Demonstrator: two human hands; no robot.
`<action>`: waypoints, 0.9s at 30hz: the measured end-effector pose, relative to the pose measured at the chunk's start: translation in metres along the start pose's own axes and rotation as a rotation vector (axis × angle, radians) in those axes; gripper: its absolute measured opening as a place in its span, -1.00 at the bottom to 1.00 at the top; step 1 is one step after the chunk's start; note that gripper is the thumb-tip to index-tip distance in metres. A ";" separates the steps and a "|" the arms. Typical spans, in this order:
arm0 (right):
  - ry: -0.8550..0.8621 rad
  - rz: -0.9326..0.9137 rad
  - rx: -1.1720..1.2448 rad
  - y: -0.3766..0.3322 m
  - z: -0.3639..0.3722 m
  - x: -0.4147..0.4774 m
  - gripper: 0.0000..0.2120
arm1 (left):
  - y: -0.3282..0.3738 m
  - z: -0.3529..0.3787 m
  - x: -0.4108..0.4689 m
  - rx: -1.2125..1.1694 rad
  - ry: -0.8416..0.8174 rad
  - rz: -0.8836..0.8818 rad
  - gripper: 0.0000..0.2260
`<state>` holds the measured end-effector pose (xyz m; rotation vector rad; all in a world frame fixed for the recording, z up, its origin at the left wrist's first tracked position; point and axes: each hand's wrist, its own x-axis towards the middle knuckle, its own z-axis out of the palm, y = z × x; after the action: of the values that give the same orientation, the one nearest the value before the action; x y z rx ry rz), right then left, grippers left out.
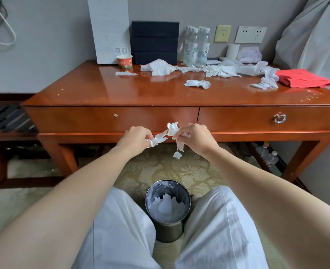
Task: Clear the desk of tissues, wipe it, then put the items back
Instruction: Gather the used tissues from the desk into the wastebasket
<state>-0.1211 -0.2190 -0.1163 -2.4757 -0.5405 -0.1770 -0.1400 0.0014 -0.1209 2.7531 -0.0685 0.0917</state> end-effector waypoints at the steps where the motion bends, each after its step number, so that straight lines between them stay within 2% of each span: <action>1: -0.013 0.006 -0.003 0.003 0.006 -0.003 -0.87 | -0.004 0.009 -0.001 -0.010 -0.012 -0.009 -0.85; 10: -0.150 0.134 0.024 0.042 0.080 -0.013 -0.87 | -0.040 0.085 0.005 0.002 -0.096 -0.041 -0.87; 19: -0.323 0.308 0.031 0.092 0.157 -0.009 -0.88 | -0.071 0.177 0.018 -0.101 -0.279 -0.131 -0.88; 27: -0.498 0.430 0.009 0.138 0.210 -0.004 -0.79 | -0.085 0.243 0.038 -0.168 -0.450 -0.192 -0.90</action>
<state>-0.0665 -0.2010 -0.3607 -2.5576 -0.1867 0.6215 -0.0832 -0.0132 -0.3744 2.5445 0.0656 -0.5596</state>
